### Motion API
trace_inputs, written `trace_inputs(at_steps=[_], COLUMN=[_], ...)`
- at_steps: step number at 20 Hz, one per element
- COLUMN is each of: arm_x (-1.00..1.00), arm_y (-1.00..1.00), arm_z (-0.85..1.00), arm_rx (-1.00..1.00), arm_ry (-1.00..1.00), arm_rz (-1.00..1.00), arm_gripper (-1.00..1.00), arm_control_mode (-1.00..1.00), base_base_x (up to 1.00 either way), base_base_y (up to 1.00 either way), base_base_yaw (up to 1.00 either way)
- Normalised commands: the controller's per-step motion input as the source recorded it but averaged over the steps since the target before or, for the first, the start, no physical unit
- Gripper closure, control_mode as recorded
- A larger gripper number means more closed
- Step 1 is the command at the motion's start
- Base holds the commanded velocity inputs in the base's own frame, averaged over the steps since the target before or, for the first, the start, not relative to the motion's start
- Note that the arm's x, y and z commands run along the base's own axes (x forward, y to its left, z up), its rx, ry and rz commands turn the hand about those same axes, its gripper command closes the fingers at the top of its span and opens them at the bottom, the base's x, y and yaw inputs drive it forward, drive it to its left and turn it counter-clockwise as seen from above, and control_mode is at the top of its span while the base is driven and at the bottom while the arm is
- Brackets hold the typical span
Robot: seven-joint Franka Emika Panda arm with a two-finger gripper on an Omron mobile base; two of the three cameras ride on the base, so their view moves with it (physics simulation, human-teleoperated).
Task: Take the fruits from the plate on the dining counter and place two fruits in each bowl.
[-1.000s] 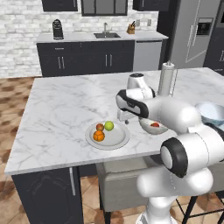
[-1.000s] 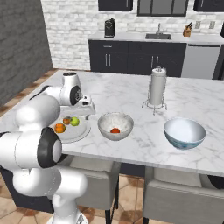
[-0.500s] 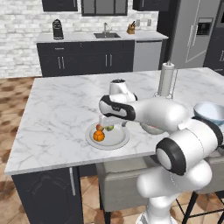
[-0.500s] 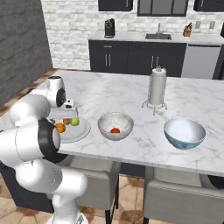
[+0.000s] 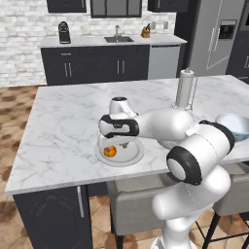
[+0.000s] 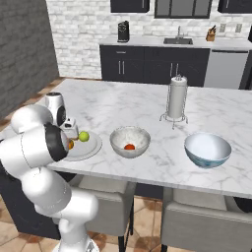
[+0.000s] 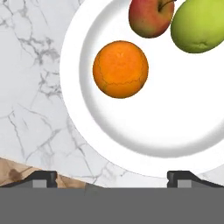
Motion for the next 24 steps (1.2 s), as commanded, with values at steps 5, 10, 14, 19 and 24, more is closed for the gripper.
trace_inputs(at_steps=[5,10,14,19,24], arm_x=[0.19,0.25,0.22,0.19,0.18], arm_y=[0.03,0.0,0.06,0.08,0.07], arm_z=[-0.11,-0.09,-0.17,-0.22,-0.19], arm_rx=[0.0,0.0,0.0,0.0,0.0], arm_ry=[-0.05,0.0,0.0,0.0,0.0], arm_rz=[-0.12,-0.14,-0.1,-0.09,-0.06], arm_gripper=[-1.0,-1.0,-1.0,-1.0,-1.0], arm_control_mode=[-1.0,-1.0,-1.0,-1.0,-1.0], base_base_x=[0.0,0.0,0.0,0.0,0.0], base_base_y=[0.0,0.0,0.0,0.0,0.0], base_base_yaw=[0.0,0.0,0.0,0.0,0.0])
